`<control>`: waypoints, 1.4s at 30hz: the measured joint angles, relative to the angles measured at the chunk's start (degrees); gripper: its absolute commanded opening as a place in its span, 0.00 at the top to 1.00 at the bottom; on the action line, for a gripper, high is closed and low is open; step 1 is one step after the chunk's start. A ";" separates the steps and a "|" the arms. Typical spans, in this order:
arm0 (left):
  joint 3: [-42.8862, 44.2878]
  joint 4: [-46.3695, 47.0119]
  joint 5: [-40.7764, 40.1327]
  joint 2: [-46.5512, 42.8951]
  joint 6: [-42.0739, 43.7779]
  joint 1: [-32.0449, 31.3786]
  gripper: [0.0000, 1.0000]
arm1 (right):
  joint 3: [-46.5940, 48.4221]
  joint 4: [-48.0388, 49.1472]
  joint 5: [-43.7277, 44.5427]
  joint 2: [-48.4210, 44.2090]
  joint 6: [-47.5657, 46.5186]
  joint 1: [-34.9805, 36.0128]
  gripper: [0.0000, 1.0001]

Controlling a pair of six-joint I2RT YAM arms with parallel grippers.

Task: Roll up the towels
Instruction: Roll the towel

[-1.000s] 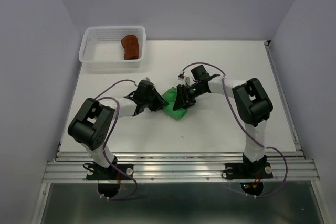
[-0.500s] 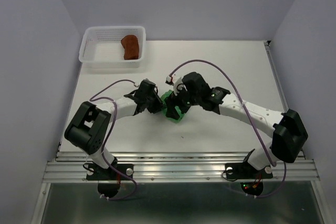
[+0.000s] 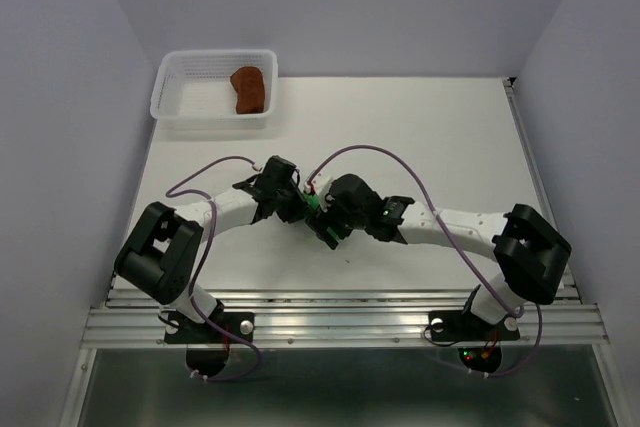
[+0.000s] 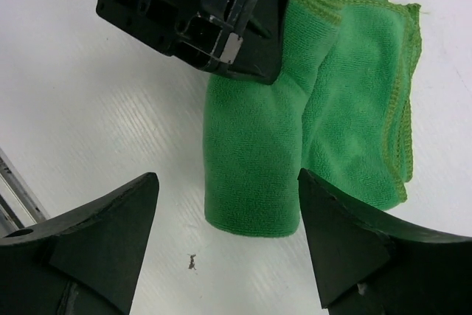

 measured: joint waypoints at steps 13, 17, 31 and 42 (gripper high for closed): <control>0.00 -0.68 0.07 -0.02 -0.68 -0.31 0.74 | -6.43 9.42 2.47 2.34 -2.10 3.45 0.26; 0.00 -0.68 0.52 -0.02 -0.79 -0.31 0.72 | -9.64 14.27 5.64 2.40 -2.32 4.07 0.34; -2.23 -0.68 2.78 -4.55 -2.08 -0.33 0.24 | -14.12 23.93 16.90 3.63 -2.10 4.98 0.89; -5.49 -3.65 -0.02 -16.98 -3.15 -0.35 0.05 | -4.70 8.90 10.36 3.19 5.09 3.30 0.90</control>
